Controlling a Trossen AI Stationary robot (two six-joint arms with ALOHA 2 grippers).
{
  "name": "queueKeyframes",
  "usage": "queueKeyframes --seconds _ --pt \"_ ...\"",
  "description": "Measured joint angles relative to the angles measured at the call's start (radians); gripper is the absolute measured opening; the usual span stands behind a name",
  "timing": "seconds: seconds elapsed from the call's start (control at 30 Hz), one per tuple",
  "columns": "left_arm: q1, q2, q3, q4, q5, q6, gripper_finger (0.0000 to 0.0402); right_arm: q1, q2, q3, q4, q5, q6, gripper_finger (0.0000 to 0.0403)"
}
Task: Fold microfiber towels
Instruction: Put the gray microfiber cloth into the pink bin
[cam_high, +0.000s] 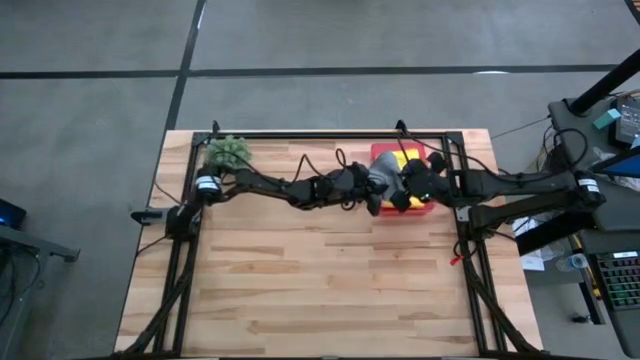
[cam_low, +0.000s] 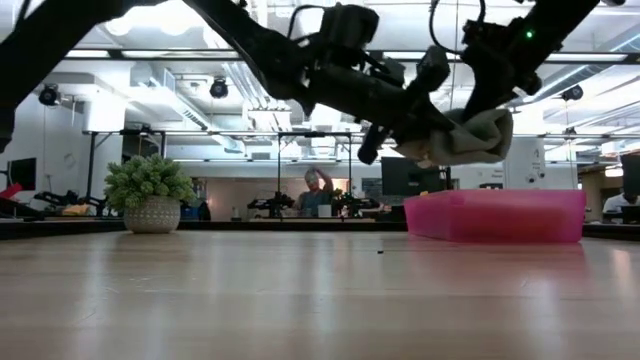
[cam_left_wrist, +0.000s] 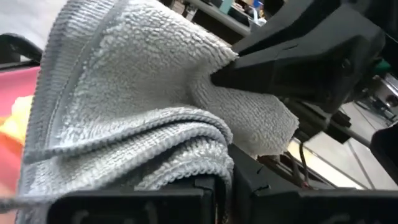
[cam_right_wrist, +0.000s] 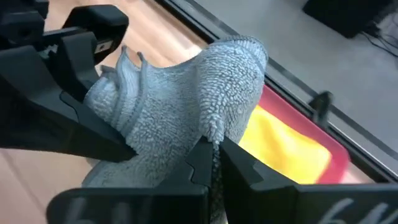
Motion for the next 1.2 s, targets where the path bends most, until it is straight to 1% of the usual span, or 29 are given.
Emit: queueKeyframes --seconds 0.2,0.43,0.63,0.87,0.97,1.2 --pt "0.039 0.070 0.097 0.002 0.039 0.000 0.0000 -0.076 -0.040 -0.024 -0.031 -0.003 -0.009 0.0009" --pt "0.055 0.144 0.178 0.000 0.060 -0.001 0.0000 -0.157 -0.042 -0.070 -0.022 -0.036 -0.034 0.0009" --pt "0.055 0.149 0.181 -0.054 0.055 -0.026 0.0000 -0.233 -0.042 -0.128 -0.006 -0.036 -0.027 0.0009" --pt "0.055 0.148 0.179 -0.078 0.053 -0.033 0.0001 -0.278 -0.042 -0.207 0.110 -0.049 -0.052 0.0009" --pt "0.055 0.148 0.177 -0.095 0.052 -0.076 0.0016 -0.288 -0.042 -0.231 0.135 -0.064 -0.058 0.0009" --pt "0.055 0.148 0.172 -0.115 0.063 -0.080 0.0072 -0.300 -0.039 -0.243 0.139 -0.063 -0.052 0.0009"
